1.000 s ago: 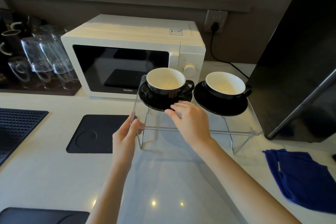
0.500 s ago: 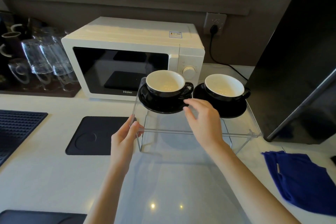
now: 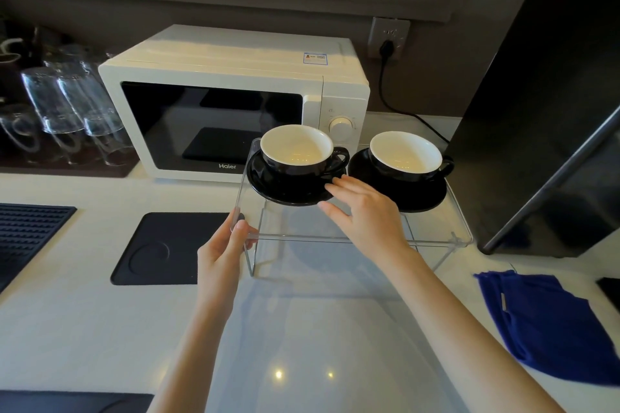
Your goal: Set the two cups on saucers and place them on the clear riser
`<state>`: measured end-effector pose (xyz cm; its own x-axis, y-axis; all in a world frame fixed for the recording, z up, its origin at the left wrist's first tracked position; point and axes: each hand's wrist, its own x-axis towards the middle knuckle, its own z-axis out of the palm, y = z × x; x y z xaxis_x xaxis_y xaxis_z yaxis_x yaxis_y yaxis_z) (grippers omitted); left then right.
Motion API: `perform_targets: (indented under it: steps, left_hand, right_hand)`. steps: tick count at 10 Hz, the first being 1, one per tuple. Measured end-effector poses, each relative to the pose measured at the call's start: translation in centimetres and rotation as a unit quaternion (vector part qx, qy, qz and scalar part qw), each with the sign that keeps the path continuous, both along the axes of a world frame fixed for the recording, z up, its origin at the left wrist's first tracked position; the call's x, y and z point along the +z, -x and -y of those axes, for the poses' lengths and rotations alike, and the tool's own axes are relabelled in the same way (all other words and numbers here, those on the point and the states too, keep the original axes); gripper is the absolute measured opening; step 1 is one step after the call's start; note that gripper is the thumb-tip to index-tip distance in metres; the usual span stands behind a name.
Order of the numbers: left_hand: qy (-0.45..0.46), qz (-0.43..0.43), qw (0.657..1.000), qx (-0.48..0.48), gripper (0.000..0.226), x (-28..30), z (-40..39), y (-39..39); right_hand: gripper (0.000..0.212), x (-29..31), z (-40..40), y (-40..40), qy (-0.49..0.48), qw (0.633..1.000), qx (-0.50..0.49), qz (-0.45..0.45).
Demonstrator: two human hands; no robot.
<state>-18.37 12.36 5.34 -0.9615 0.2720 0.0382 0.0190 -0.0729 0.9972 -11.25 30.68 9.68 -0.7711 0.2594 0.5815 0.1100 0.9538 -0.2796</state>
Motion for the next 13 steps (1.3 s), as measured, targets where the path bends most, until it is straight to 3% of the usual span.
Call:
perform_targets:
  steps: [9,11,12,13]
  left_hand:
    - [0.008,0.009,1.0,0.02,0.028,0.7,0.1,-0.5]
    - [-0.004,0.007,1.0,0.021,0.028,0.8,0.1,-0.7]
    - [0.0,0.007,1.0,0.026,0.028,0.7,0.0,-0.7]
    - [-0.001,0.001,1.0,0.023,0.032,0.7,-0.1,-0.8]
  right_hand:
    - [0.031,-0.2,0.2,-0.4,-0.011,0.999,-0.033,0.005]
    - [0.034,0.4,-0.4,-1.3,0.057,0.997,0.026,0.041]
    - [0.024,3.4,-0.1,-4.0,0.168,0.98,0.036,-0.104]
    - [0.019,8.9,0.0,-8.4,0.263,0.934,0.046,-0.239]
